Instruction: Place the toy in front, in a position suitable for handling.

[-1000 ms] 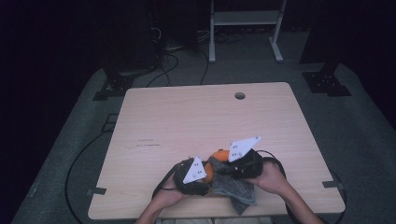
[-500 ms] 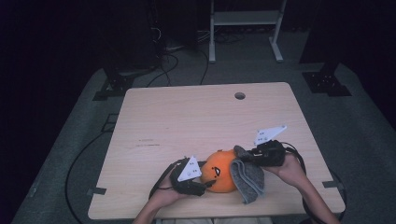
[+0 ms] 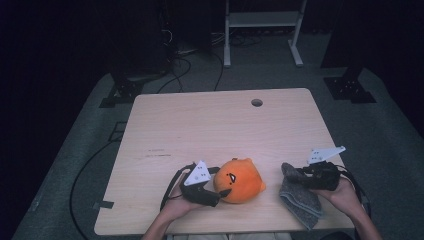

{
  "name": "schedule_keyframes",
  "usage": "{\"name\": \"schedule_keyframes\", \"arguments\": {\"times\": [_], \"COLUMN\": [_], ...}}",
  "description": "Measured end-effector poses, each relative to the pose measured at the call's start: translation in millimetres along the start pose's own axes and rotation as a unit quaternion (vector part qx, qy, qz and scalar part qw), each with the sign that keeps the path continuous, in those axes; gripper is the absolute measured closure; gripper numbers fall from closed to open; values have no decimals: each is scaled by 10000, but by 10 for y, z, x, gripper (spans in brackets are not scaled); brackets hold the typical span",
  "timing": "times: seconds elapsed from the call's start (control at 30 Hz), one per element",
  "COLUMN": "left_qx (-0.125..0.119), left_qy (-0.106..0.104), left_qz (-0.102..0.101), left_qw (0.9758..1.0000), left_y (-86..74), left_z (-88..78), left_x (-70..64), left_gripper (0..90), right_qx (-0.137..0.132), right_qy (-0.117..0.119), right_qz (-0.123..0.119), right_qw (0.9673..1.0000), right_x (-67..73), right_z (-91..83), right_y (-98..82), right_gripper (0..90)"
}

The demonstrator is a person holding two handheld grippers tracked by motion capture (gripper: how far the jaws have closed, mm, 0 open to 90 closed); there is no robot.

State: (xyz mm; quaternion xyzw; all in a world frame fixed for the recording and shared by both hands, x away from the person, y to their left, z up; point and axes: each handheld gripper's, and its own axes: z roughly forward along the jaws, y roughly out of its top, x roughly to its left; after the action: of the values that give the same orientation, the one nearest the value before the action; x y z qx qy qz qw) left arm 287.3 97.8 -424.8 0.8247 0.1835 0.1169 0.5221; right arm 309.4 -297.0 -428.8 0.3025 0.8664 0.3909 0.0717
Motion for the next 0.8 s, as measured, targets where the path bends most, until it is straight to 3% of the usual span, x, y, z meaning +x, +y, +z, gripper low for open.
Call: {"name": "schedule_keyframes", "arguments": {"times": [0.1, 0.23, 0.4, 0.57, 0.63, 0.67, 0.8], "left_qx": [-135, -50, 32, 471, 746, 746, 760], "left_qy": [-36, -52, -99, -25, 32, 32, 351], "left_qz": [49, 192, 318, 270, 346, 346, 392], "left_qw": [9999, 9998, 9994, 9985, 9966, 9966, 9957], "left_y": [95, 164, 291, 308, 280, 280, 268], "left_z": [0, 77, 218, 410, 483, 483, 518], "left_x": [-16, -48, -69, -41, -48, -48, -64], "left_gripper": [193, 179, 148, 91, 85, 88, 310], "right_qx": [-131, -297, -568, -643, -678, -678, -749], "right_qy": [5, 19, -21, 7, 31, 31, 88], "right_qz": [94, 208, 332, 345, 331, 331, 287], "right_qw": [9999, 9993, 9978, 9973, 9971, 9971, 9967], "right_x": [-21, -80, -135, -144, -133, -133, -105], "right_z": [-27, -73, -140, -173, -174, -174, -153], "right_y": [-27, -39, -34, 0, 5, 5, 27], "right_gripper": [520, 456, 445, 447, 447, 447, 447]}}
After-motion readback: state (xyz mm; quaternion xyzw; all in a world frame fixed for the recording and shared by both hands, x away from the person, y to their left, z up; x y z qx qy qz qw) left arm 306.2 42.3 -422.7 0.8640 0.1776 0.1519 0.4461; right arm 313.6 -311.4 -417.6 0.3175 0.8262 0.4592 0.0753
